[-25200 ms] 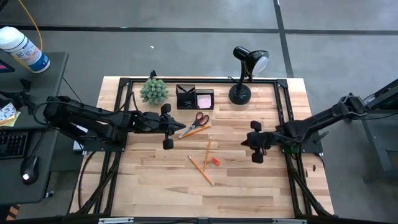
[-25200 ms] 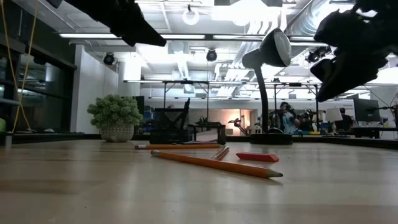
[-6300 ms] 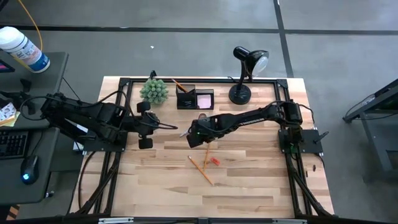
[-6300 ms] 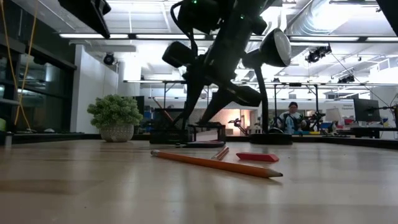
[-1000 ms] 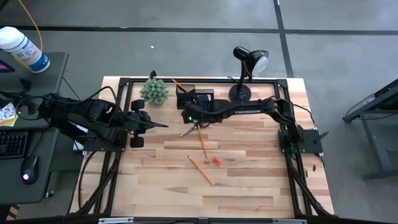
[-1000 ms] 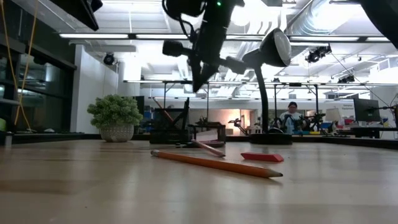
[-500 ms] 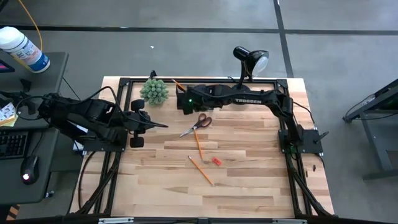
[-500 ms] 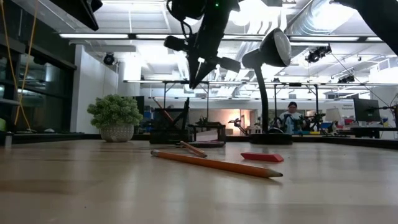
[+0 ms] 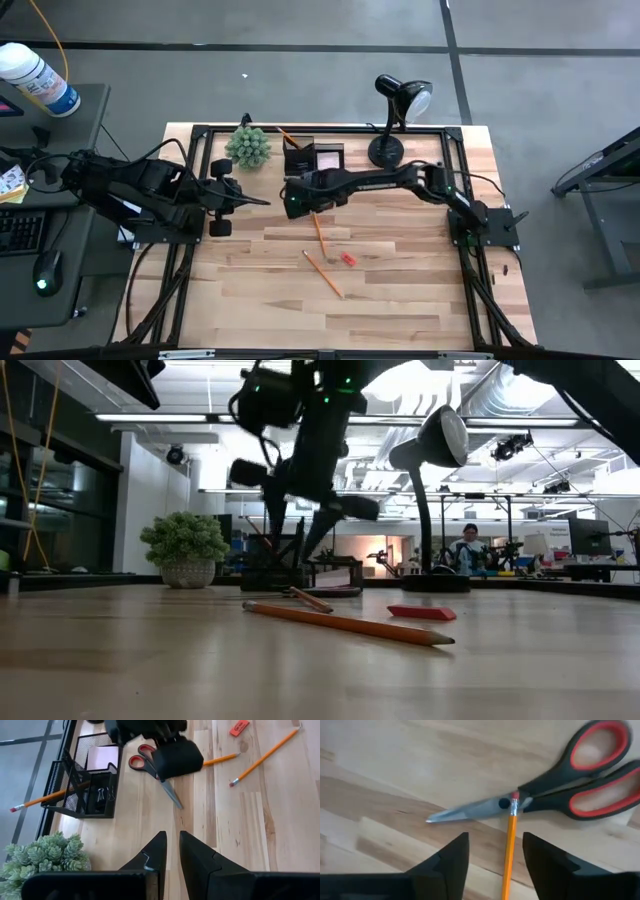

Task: Pick and place office supplies into organizer
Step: Put the top pencil into the black desk organizer

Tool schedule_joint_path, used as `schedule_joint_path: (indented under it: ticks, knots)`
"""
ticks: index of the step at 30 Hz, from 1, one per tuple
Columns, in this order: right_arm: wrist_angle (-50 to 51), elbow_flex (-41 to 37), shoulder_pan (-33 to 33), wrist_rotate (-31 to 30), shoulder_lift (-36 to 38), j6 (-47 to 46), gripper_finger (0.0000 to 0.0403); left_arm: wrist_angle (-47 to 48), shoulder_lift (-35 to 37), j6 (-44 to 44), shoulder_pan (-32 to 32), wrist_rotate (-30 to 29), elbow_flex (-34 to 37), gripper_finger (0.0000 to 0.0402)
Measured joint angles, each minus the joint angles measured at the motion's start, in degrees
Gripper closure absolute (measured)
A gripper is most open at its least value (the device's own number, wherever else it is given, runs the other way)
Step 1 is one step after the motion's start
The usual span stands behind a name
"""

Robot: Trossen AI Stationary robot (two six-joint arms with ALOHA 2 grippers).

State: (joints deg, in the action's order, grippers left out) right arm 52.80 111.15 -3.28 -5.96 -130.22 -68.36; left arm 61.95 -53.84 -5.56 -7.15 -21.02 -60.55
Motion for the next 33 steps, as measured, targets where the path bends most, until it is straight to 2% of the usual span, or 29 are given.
schedule_joint_path:
  ticks: [5, 9, 33]
  knots:
    - [0.0, 0.0, 0.1, 0.4, -2.0, 0.1, 0.0204, 0.0, 0.0, 0.0, 0.0, 0.0, 0.0, 0.0360]
    - [0.1, 0.0, 0.0, 0.3, -3.1, 0.7, 0.0202, 0.1, 0.0, 0.0, 0.0, 0.0, 0.0, 0.0360]
    - [0.4, 0.0, 0.1, -1.9, -5.8, 0.9, 0.0277, 1.2, 0.0, 0.8, 0.0, 0.4, 0.0, 0.0360]
